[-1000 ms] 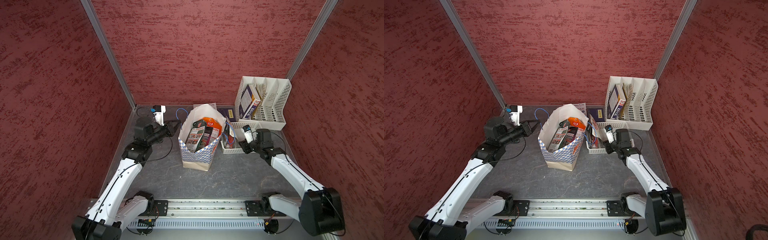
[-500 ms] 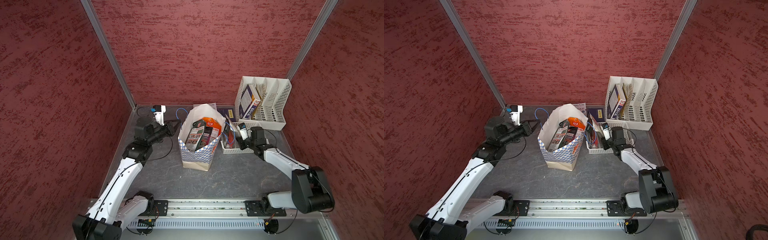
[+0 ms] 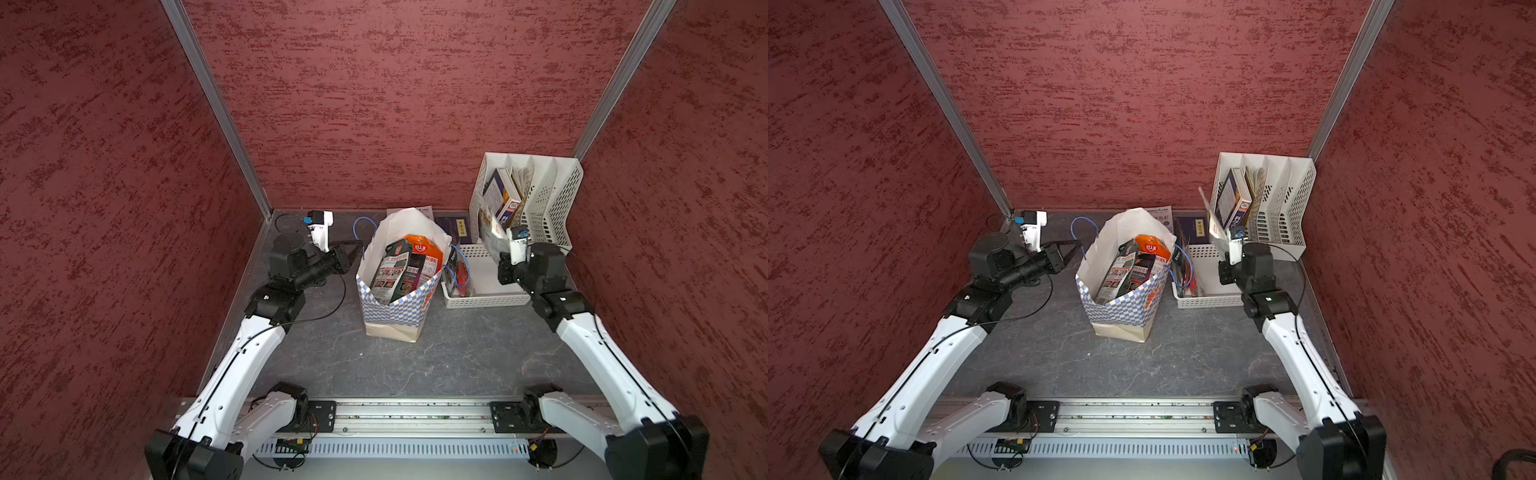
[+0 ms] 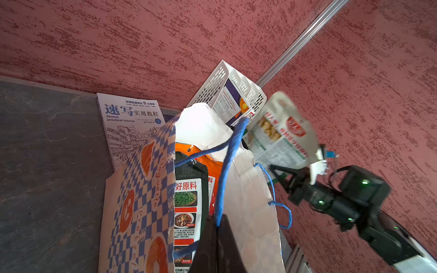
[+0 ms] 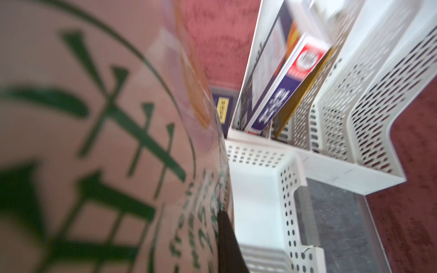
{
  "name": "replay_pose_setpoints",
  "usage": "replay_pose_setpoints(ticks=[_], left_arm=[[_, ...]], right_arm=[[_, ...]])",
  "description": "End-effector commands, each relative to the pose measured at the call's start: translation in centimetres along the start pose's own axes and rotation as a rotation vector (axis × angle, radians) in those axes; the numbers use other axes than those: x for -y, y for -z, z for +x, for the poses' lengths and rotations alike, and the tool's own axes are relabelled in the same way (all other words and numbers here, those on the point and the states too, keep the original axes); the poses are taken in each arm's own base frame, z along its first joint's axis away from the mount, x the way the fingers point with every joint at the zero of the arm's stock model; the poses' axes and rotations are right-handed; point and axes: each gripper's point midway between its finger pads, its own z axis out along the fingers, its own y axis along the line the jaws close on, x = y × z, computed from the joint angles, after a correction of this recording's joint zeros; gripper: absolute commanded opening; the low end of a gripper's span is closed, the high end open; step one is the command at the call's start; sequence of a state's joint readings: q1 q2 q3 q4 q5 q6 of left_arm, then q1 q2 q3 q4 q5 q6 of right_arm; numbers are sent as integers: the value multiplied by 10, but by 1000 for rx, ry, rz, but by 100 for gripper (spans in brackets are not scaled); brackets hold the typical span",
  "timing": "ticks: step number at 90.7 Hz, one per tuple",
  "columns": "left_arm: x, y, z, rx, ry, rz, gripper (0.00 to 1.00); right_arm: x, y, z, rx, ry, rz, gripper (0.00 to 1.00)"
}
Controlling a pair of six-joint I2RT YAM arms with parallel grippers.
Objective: Place the condiment packets inside the bag
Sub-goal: Pick up the condiment packet from the storage box.
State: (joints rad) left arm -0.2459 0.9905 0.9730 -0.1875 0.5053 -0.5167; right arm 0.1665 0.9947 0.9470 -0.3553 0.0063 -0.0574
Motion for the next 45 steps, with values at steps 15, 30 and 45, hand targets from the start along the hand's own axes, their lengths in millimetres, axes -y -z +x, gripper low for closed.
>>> replay_pose_setpoints(ticks=[15,30,45], left_arm=[[9,12,-16,92,-57,9,0],[11,13,-18,96,-61,17,0],[13,13,-18,98,-64,25,0]], right_arm=[[-85,93,-79,-73,-360,-509,0],[-163,125,-110,-230,-537,-930,0],[-217,118,-99,-444,-641,-1027,0]])
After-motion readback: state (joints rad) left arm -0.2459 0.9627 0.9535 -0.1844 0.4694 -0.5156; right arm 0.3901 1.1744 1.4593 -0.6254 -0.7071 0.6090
